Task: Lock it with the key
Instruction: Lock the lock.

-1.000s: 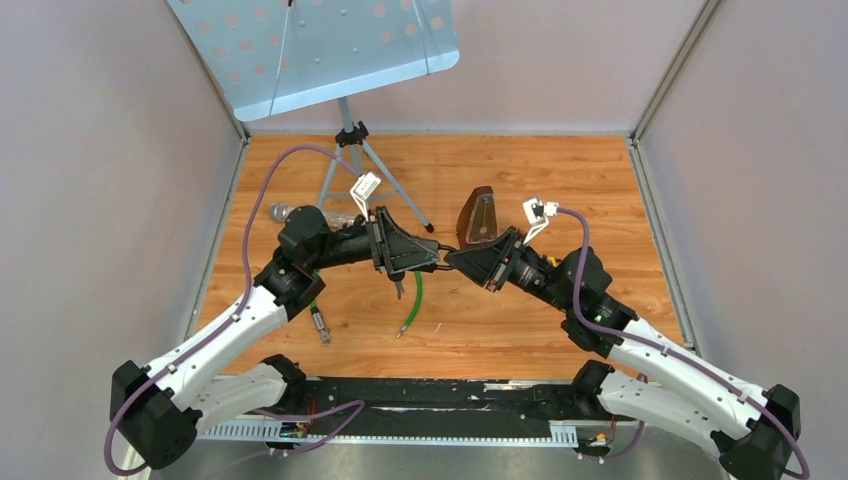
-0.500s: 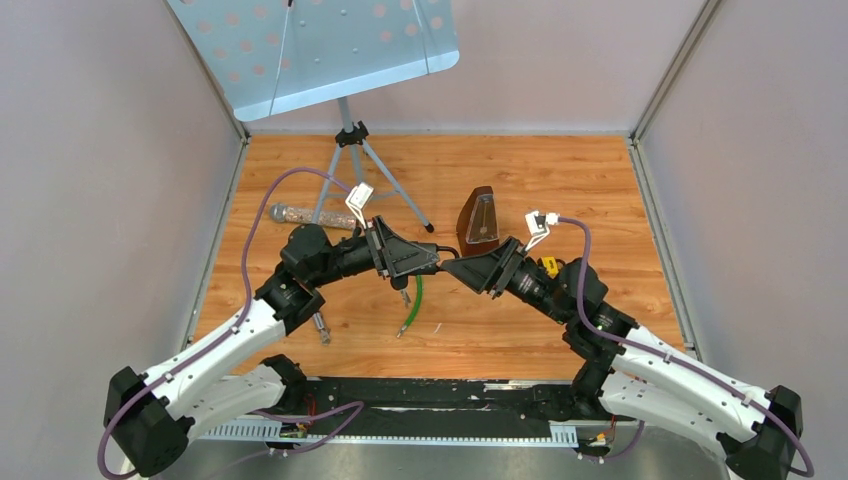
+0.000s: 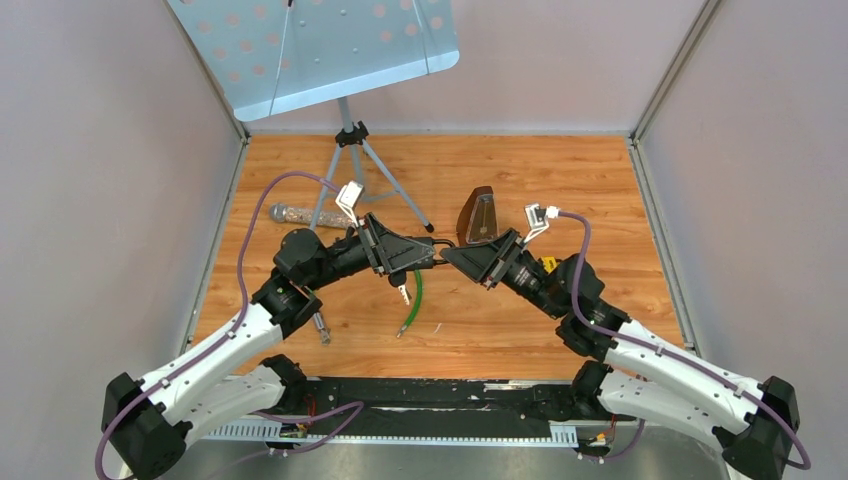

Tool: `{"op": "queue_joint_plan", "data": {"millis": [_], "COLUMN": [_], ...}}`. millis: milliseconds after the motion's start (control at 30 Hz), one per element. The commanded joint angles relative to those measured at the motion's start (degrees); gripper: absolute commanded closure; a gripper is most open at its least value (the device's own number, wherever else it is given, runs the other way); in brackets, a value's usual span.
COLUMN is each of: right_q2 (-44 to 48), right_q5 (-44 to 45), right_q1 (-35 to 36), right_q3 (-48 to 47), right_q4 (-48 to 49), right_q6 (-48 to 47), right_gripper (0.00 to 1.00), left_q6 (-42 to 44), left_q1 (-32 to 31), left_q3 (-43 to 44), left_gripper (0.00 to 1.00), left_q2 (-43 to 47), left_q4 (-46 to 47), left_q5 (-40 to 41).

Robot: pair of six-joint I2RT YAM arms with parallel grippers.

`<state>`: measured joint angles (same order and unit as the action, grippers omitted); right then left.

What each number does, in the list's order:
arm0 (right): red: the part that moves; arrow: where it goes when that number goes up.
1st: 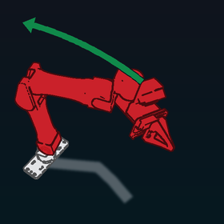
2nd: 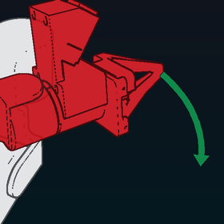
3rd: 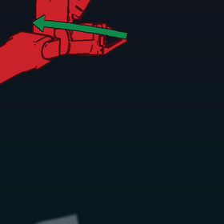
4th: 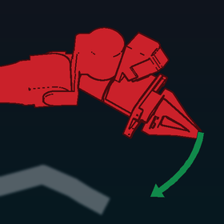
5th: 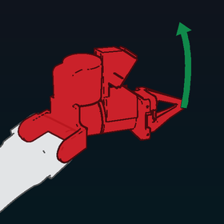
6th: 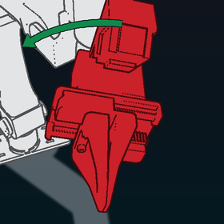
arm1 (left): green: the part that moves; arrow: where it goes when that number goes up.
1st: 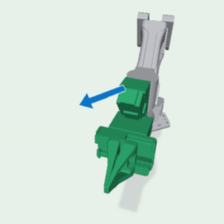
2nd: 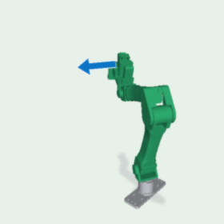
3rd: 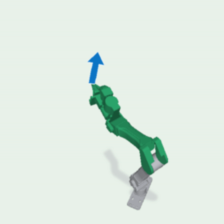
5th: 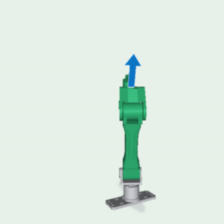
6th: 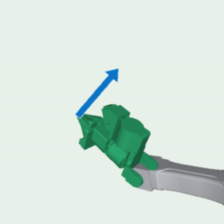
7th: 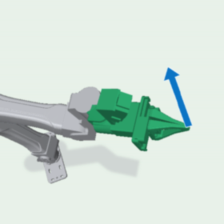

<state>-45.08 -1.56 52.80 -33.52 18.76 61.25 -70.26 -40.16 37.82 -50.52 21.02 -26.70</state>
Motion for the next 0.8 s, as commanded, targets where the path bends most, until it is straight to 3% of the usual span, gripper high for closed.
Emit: {"op": "queue_joint_plan", "data": {"millis": [0,100,167,200,267,433,533,767], "right_q2": [-2.18,-3.54,-3.78,-3.64,-2.92,-0.03,0.97,0.11], "right_q5": [-0.98,-1.42,-1.21,-0.94,-0.46,-1.19,-2.92,-12.66], "right_q1": [0.31,0.29,0.29,0.31,0.33,0.29,0.29,0.29], "right_q3": [-3.29,-4.19,-4.70,-5.05,-6.20,-9.34,-11.45,-19.88], "right_q4": [3.80,4.53,4.74,4.37,2.86,-1.60,-4.08,-13.44], "right_q6": [-0.75,-1.22,-1.84,-2.29,-3.55,-8.20,-11.46,-20.14], "right_gripper": [0.65,0.81,0.94,0.99,1.00,1.00,1.00,1.00], "left_q6": [-2.16,-2.27,-1.21,1.20,6.71,20.43,25.85,36.38], "left_q1": [0.04,0.06,0.11,0.53,1.57,3.89,4.70,5.28], "left_q3": [0.84,0.77,1.16,2.05,4.66,11.10,13.03,14.94], "left_gripper": [0.97,0.89,0.75,0.62,0.45,0.19,0.14,0.12], "left_q2": [1.50,1.55,1.67,1.99,2.86,3.39,2.32,-0.40], "left_q4": [8.52,8.76,8.27,6.08,-2.02,-18.91,-23.56,-23.47], "left_q5": [0.43,0.18,-0.39,-1.28,-2.14,-5.26,-8.54,-20.17]}}
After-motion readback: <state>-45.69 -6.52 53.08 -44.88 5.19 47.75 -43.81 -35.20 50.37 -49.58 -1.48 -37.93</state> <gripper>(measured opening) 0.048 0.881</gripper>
